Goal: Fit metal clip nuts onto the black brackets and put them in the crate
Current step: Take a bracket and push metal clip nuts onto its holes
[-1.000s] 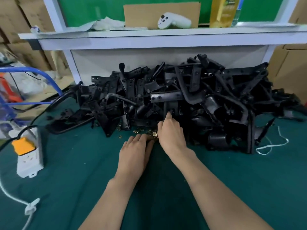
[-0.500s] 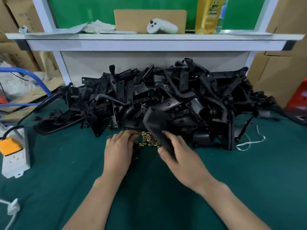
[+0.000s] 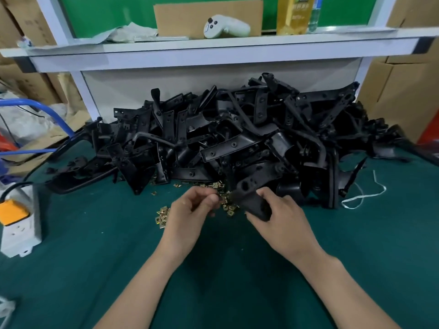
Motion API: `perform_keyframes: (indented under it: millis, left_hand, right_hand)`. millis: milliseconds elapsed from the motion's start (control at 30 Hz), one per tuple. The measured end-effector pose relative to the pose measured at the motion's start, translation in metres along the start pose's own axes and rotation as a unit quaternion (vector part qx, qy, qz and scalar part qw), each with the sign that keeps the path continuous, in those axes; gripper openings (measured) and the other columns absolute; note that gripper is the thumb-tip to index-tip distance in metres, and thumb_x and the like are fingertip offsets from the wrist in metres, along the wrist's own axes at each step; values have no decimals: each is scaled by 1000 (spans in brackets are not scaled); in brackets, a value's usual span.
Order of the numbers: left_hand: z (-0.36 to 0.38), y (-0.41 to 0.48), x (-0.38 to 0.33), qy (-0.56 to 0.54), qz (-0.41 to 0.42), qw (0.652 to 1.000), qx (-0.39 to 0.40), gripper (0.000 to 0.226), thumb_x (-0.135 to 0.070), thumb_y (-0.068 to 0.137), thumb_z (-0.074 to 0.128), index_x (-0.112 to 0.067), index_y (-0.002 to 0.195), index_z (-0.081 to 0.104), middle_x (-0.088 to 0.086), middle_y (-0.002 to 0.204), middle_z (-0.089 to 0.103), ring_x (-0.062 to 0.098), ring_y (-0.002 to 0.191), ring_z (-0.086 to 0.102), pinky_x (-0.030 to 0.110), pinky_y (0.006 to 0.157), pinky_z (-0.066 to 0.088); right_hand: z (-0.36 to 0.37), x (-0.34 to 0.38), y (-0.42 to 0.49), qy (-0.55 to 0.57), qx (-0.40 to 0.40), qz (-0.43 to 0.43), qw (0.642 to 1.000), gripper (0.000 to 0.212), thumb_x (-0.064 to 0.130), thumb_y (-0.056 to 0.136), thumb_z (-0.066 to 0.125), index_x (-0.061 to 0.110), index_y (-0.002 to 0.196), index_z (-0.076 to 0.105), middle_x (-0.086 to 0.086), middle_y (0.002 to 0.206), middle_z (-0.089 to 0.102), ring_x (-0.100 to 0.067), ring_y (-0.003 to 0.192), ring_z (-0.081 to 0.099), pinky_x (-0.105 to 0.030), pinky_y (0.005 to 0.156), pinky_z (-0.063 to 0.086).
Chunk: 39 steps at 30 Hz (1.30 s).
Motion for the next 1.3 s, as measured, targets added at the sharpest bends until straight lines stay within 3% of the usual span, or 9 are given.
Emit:
perform_keyframes:
  millis: [100,233,400,567,700,833,1000,1133,1300]
  left_hand:
    - [14,-4,1,-11,8,999,45,10,-11,96,64,-17,95,72,-8,76,71,2,72,65,13,69,51]
    - [23,-6,3,-28,-1,997,72,9,-11,95,64,-12,99,72,-8,81,72,3,75,64,14,72,51]
    - [26,-6,4,-41,10,997,66,15,-7,94,66,-14,107,68,10,95,71,10,83,65,21,81,54]
    - [6,-3,-2,-46,42,998,-14,19,-30,90,64,-22,106,67,-11,81,68,6,77,63,20,77,54]
    - [-3,0,4,-90,-6,996,-27,24,-39,85,65,-24,102,73,-7,76,66,11,75,62,27,81,56]
    - [4,-1,5,-131,-32,991,-4,24,-36,88,63,-23,103,77,-4,75,65,12,74,61,24,77,56]
    - [2,1,10,-213,-72,974,19,25,-22,92,60,-14,110,76,-3,82,65,8,77,62,24,75,56]
    - [0,2,11,-204,-90,974,31,26,-25,89,64,-18,109,79,-1,89,67,9,82,64,24,76,56]
    - [5,1,9,-200,-109,973,40,21,-29,85,68,-22,100,81,-1,86,68,9,82,64,22,79,55]
  right_hand:
    - [0,11,-1,57,-11,-26,998,23,41,95,64,26,112,60,30,69,46,-6,78,51,-15,70,38]
    - [8,18,-2,63,24,-66,996,18,22,97,66,20,115,67,23,97,63,31,91,38,0,85,27]
    - [14,10,0,135,63,-29,988,7,25,100,57,31,97,60,12,88,63,-6,83,52,-17,76,39]
    - [7,0,2,229,30,15,973,12,37,104,48,44,95,50,8,82,63,-16,68,57,-30,64,45]
    - [5,-15,2,89,11,13,996,12,32,98,60,38,108,55,15,65,49,-12,61,44,-28,58,33]
    - [10,-15,0,-62,40,26,997,52,37,92,70,24,138,51,5,102,68,-21,89,59,-26,75,31]
    - [19,-19,-1,-104,131,25,986,91,87,78,45,35,151,27,6,135,60,-19,116,57,-33,94,34]
    - [19,-18,-3,-134,137,-15,981,84,85,84,14,35,145,42,11,125,57,-16,116,52,-33,94,34]
    - [23,-12,-4,-135,146,-46,979,72,74,90,28,33,144,51,11,117,48,-13,110,45,-30,94,35]
Point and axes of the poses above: each hand's wrist, its own y-axis towards the middle knuckle, its own z-axis out of the palm, x = y × z, the point moved 5 cm from there along y, towards the middle knuckle
